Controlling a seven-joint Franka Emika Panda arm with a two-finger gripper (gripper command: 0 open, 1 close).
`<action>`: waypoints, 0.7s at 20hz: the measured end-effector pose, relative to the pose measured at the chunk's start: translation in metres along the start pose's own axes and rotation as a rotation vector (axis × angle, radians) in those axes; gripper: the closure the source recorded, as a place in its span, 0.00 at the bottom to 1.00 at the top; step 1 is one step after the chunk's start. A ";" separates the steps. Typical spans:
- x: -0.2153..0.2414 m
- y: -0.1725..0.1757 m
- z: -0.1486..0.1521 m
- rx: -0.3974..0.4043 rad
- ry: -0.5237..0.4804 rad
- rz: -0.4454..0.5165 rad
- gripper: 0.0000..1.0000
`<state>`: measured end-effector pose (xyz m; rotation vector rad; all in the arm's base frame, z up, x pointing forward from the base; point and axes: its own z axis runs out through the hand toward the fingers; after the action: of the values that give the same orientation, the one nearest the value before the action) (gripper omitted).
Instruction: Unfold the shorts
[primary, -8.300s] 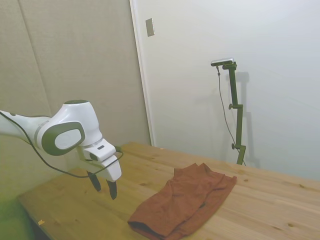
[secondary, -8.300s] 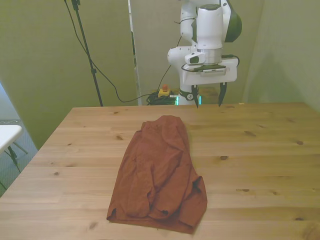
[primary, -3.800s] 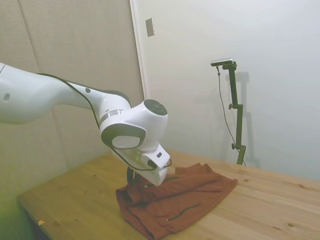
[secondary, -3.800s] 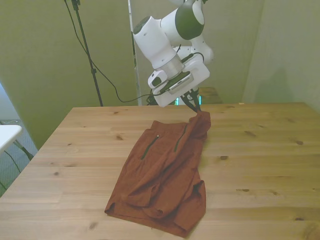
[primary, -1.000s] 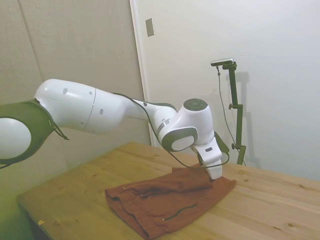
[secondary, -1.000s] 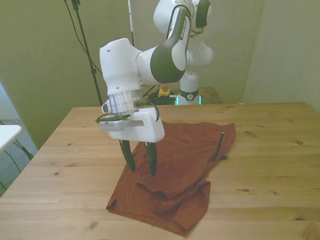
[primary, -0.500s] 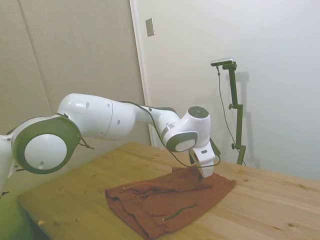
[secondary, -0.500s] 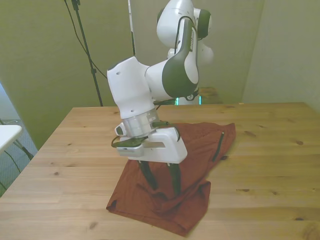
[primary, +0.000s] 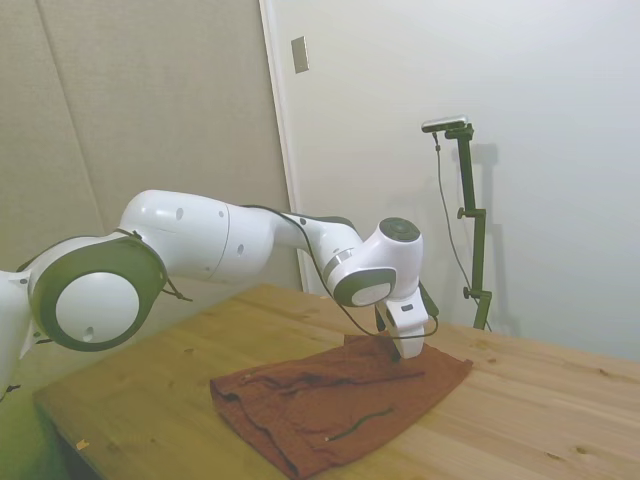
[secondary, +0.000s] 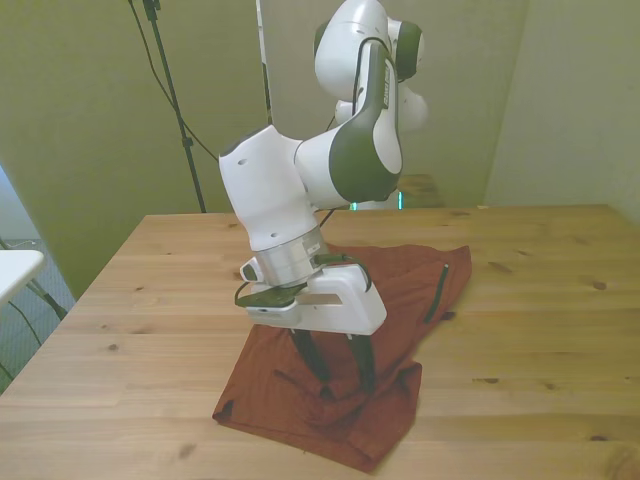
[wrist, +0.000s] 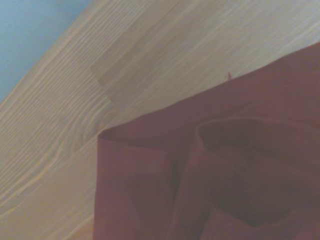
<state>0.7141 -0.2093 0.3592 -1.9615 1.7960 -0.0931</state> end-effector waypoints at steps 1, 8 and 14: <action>0.000 0.000 0.000 -0.002 -0.002 0.001 1.00; 0.003 0.003 0.001 -0.013 -0.015 0.010 1.00; 0.003 0.003 0.001 -0.017 -0.021 0.010 1.00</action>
<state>0.7124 -0.2119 0.3560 -1.9582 1.7986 -0.0540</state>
